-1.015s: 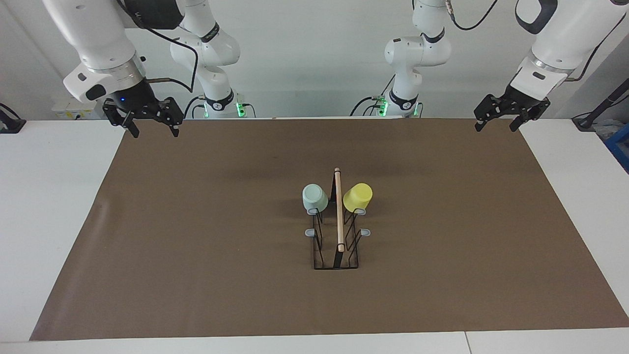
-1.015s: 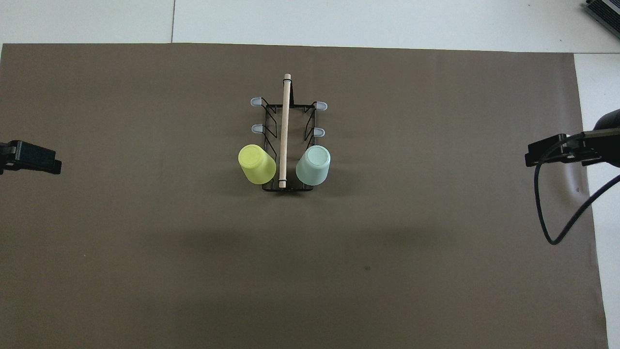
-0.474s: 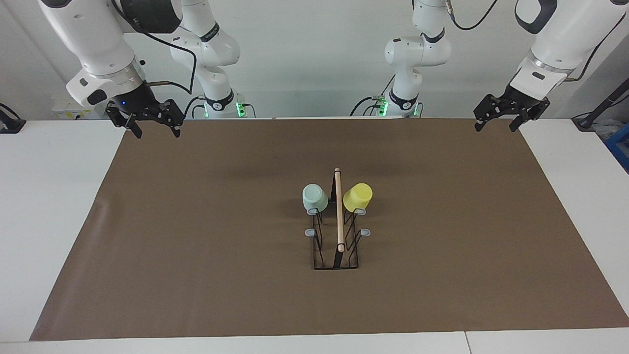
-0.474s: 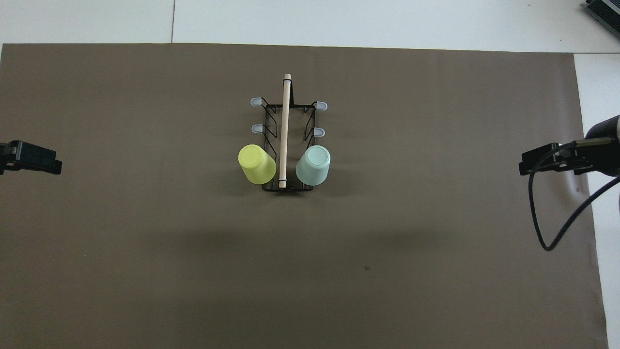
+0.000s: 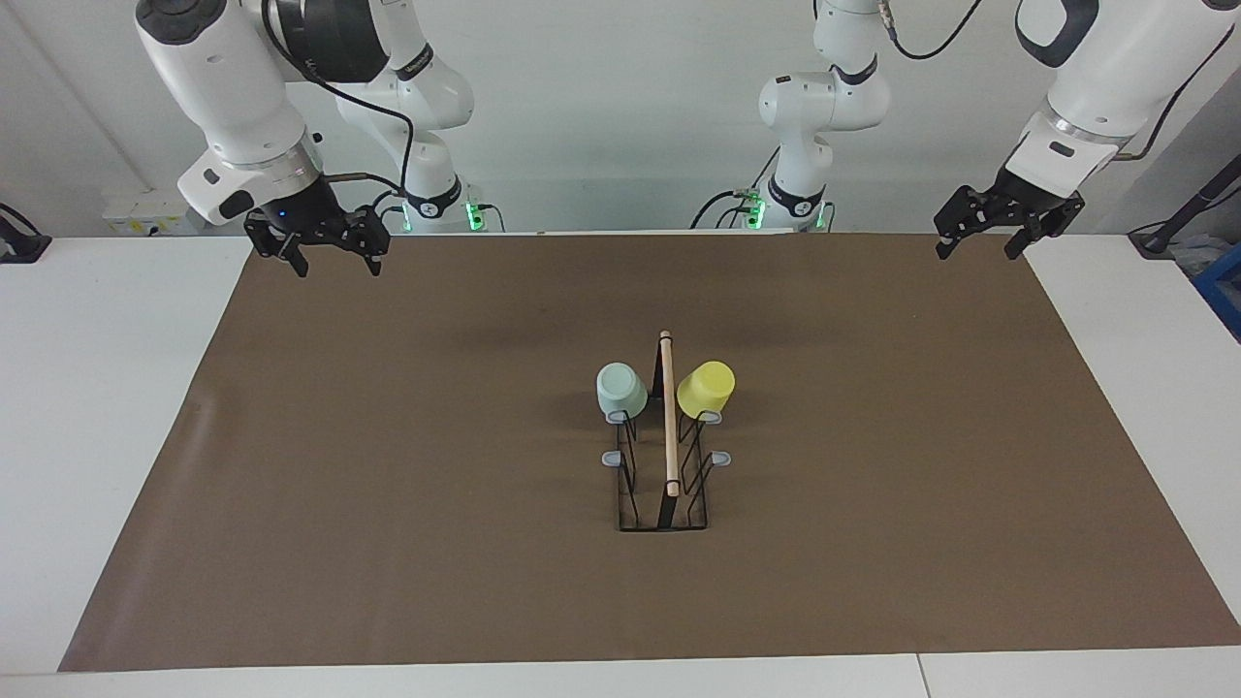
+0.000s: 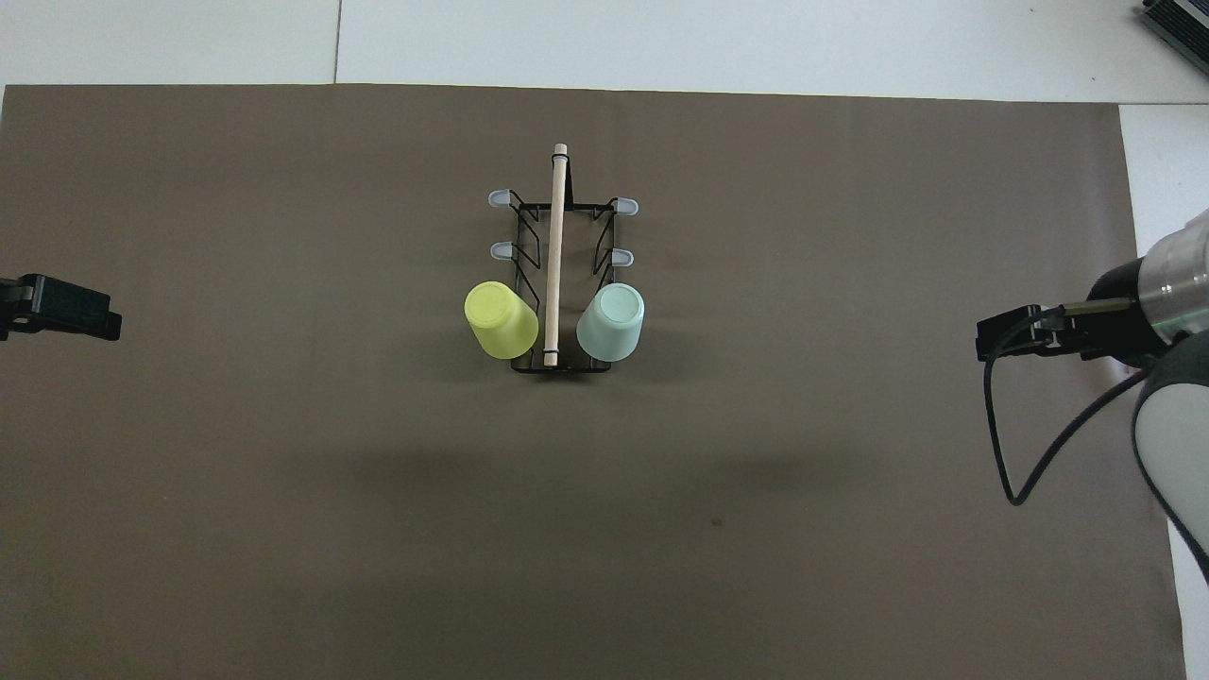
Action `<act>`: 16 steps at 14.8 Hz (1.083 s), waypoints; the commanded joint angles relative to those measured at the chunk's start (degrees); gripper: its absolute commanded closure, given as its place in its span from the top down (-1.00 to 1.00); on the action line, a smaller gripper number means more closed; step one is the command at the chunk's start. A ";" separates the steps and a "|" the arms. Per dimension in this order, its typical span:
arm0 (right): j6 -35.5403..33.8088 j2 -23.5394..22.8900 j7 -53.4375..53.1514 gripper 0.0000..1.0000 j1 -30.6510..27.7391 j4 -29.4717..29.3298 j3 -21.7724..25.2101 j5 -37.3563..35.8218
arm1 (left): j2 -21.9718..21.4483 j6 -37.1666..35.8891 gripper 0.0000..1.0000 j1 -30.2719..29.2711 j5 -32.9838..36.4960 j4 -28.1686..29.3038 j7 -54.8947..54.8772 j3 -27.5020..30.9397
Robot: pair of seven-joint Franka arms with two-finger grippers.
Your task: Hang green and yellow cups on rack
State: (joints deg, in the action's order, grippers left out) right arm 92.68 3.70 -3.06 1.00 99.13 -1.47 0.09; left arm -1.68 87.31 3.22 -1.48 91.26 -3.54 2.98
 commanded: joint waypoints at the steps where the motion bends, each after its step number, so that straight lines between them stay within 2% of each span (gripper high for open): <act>1: 0.49 0.96 -0.81 1.00 -1.00 0.72 -0.20 -0.97 | -1.92 0.31 1.00 0.03 0.51 2.26 -0.50 0.10; 6: -6.63 -1.50 -0.45 1.00 -2.32 -5.51 0.24 -2.82 | -1.92 0.31 1.00 -0.15 0.25 2.26 -0.59 0.10; 9: -6.81 -1.16 0.16 1.00 -2.59 -4.82 0.42 -2.55 | -1.92 0.23 1.00 -0.15 0.16 2.26 -0.59 0.10; 12: -6.81 -1.07 0.25 1.00 0.13 -4.65 3.23 -2.47 | -1.92 0.14 1.00 -0.15 -0.02 2.26 -0.59 0.10; 16: -6.73 -0.98 0.25 1.00 -0.13 -5.08 3.41 -2.03 | -1.92 0.05 1.00 -0.06 -0.02 2.17 -0.59 0.10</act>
State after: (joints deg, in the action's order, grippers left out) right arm 86.98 3.26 -3.04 0.63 95.55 1.37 -1.78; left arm -1.75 87.31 3.22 -1.48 91.43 -3.57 3.02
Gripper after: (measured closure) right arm 0.000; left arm 0.000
